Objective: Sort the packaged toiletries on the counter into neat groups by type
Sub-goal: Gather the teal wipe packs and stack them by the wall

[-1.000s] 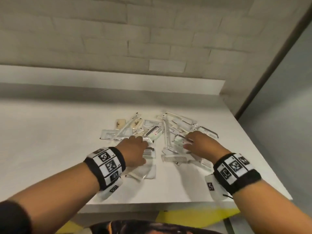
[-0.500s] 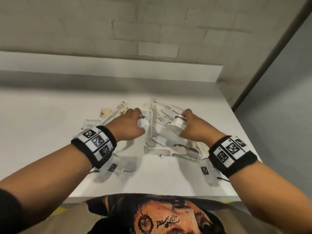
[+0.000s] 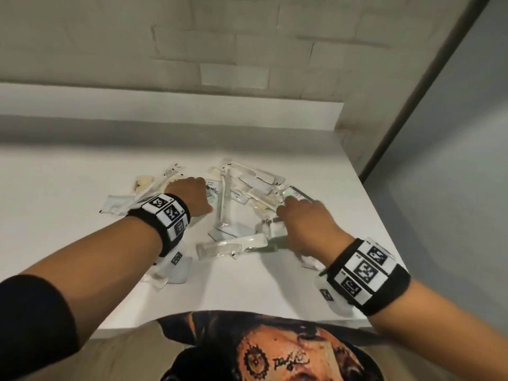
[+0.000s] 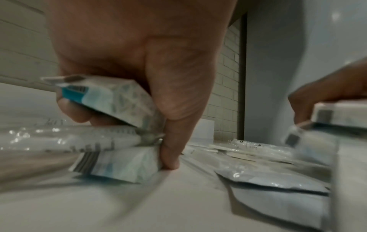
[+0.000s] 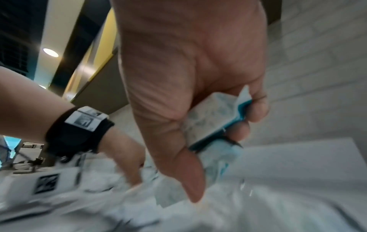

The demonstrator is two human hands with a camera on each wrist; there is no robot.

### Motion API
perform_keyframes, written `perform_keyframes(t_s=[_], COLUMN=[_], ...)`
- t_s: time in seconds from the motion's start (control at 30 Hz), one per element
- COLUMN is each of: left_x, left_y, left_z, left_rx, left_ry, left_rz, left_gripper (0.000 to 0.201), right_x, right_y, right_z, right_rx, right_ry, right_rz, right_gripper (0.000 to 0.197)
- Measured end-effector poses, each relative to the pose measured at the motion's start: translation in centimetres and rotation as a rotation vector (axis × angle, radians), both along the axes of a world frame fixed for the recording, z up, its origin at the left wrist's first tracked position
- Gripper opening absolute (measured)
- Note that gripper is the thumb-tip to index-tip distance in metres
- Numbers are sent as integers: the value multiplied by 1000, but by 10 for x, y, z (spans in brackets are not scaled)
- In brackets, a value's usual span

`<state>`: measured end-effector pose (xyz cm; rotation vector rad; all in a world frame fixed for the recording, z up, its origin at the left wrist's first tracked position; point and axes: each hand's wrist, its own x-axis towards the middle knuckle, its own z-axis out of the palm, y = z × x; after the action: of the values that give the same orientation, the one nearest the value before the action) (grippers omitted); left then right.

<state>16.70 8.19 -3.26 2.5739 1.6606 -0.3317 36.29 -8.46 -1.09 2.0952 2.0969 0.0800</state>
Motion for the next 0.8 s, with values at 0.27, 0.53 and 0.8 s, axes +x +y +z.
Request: perform_keyframes(t_s=[0.27,0.53,0.8], left_x=[6,9,-51], left_y=[-1,-19,-4], left_z=[-1,3,67], left_rx=[49,195,109], left_ry=[47,-85,-655], left_rz=[-3,-157,4], left_gripper=[58,45,53], right_x=[69,72,44], right_y=[47,72,96], right_z=[22,-10,48], right_rx=[-12,-134,127], right_ry=[317,347,429], right_rz=[-479,-467,-467], right_gripper=[46,57,52])
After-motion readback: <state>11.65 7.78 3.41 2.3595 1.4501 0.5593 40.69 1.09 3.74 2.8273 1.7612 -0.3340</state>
